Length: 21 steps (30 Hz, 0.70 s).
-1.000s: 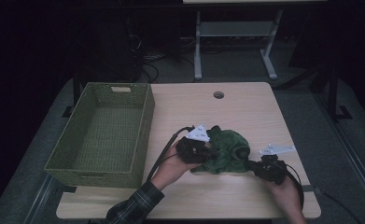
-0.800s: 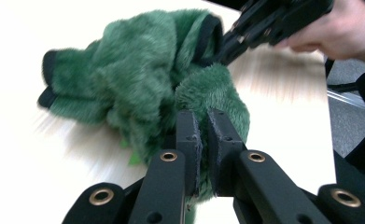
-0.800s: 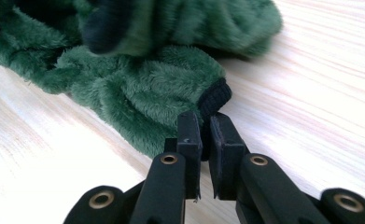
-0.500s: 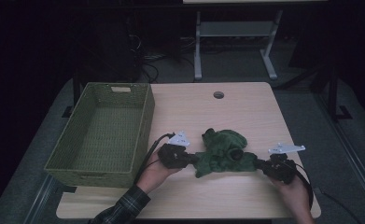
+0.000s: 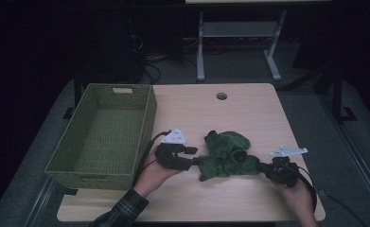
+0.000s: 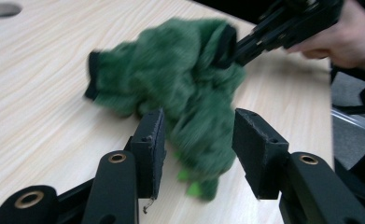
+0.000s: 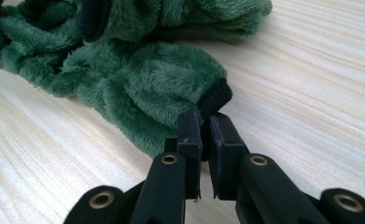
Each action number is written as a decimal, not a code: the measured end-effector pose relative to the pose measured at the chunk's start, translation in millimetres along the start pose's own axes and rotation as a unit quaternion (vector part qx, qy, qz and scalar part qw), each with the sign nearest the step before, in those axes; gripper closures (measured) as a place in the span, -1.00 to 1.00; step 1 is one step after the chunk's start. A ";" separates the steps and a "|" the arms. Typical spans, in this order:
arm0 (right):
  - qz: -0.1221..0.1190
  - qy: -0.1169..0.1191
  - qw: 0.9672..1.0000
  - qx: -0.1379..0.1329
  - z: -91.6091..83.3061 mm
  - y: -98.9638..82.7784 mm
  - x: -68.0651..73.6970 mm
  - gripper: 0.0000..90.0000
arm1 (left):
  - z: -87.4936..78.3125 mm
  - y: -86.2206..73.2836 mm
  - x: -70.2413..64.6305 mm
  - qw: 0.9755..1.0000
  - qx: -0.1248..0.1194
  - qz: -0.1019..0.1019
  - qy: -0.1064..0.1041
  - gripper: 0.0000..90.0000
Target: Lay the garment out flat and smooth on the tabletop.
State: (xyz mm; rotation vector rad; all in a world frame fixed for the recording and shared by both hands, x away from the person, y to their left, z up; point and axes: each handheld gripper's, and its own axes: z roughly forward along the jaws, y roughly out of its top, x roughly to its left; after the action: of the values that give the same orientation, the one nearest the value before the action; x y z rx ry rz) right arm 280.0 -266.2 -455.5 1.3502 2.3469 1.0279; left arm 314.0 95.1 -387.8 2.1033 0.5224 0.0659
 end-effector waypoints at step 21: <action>0.002 -0.006 1.000 0.001 -6.9 -3.1 -4.0 0.87 | -0.9 -14.7 0.3 0.999 0.037 0.019 -0.010 0.90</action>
State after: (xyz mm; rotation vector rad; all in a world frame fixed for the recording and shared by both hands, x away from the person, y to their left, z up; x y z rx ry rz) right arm 276.6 -273.6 -453.1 1.3579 2.3382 1.0160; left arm 309.1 102.9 -399.3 2.1850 0.4786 0.0484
